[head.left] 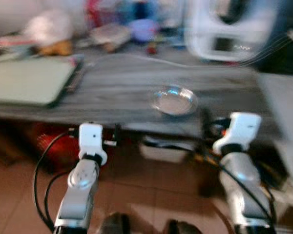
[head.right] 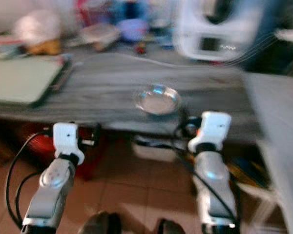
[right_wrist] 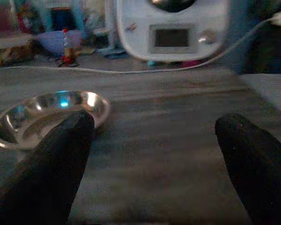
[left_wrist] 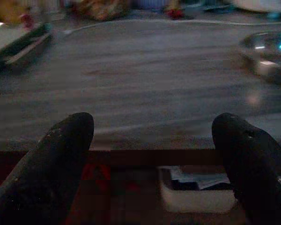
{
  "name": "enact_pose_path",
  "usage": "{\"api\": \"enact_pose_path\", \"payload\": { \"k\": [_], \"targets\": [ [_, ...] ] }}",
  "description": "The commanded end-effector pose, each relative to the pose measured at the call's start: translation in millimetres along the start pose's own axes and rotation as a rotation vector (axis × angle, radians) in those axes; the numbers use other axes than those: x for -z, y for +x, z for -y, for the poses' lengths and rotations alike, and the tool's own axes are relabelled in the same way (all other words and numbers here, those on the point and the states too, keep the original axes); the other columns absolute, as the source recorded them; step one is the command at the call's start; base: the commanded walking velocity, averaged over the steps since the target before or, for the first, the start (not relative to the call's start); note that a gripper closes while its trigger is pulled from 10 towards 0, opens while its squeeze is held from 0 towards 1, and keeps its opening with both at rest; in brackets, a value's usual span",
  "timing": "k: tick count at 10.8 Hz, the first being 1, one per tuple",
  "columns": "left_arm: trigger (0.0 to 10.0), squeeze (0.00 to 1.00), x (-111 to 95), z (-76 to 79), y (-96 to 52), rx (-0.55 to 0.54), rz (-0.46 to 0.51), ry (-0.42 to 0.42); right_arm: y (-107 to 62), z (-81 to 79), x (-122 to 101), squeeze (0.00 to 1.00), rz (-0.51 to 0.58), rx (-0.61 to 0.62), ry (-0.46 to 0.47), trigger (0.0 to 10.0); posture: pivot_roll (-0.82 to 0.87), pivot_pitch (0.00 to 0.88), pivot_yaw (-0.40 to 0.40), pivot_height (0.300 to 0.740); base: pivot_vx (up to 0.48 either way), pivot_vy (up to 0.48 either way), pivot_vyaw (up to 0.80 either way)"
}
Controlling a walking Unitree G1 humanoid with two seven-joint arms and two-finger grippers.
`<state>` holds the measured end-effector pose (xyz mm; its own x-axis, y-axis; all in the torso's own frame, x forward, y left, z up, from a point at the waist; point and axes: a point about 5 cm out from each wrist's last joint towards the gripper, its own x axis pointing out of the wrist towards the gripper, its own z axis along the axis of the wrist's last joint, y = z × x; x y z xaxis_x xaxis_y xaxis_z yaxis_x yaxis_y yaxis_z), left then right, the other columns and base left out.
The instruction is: Setting the table
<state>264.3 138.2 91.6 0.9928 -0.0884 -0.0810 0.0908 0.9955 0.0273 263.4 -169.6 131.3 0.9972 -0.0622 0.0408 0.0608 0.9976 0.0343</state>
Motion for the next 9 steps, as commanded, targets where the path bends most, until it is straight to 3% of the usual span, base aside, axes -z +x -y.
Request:
{"api": "enact_pose_path", "payload": {
  "k": [1,2,9],
  "targets": [
    [10.0,0.00,2.2,-0.6,-1.3,-0.007,-0.014,-0.008,-0.1,-0.4,-4.2,0.27,0.010,-0.007,-0.005,10.0,-0.04,0.008,0.039,0.740,-0.274,0.000,-0.57],
    [10.0,0.00,3.0,-1.9,-2.4,-0.009,-0.018,-0.008,-0.9,-2.6,-2.9,0.00,0.005,-0.020,-0.014,10.0,-0.04,0.004,0.041,0.740,-0.281,0.000,0.00],
    [10.0,0.00,4.7,-0.3,-1.6,0.004,-0.030,-0.004,1.2,10.1,11.0,0.00,-0.087,0.103,-0.082,10.0,-0.04,0.000,0.043,0.740,-0.272,0.000,0.00]
  ]
}}
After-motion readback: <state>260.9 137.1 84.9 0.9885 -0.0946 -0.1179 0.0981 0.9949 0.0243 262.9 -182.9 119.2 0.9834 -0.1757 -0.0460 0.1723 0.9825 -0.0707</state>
